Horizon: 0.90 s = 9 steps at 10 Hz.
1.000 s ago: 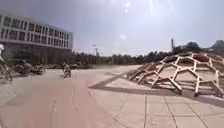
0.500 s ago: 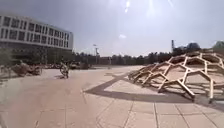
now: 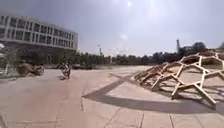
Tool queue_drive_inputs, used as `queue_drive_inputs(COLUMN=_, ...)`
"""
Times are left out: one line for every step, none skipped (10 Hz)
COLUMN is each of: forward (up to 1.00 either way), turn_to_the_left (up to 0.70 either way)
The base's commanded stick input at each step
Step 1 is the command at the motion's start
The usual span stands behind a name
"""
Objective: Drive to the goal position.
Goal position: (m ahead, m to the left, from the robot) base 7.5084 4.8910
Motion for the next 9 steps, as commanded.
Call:
queue_drive_inputs(forward=0.7, turn_to_the_left=0.0)
queue_drive_inputs(forward=0.7, turn_to_the_left=0.0)
queue_drive_inputs(forward=0.7, turn_to_the_left=0.0)
queue_drive_inputs(forward=0.7, turn_to_the_left=0.0)
queue_drive_inputs(forward=0.7, turn_to_the_left=0.0)
queue_drive_inputs(forward=0.7, turn_to_the_left=0.0)
queue_drive_inputs(forward=0.7, turn_to_the_left=0.0)
queue_drive_inputs(forward=0.7, turn_to_the_left=0.0)
queue_drive_inputs(forward=0.7, turn_to_the_left=0.0)
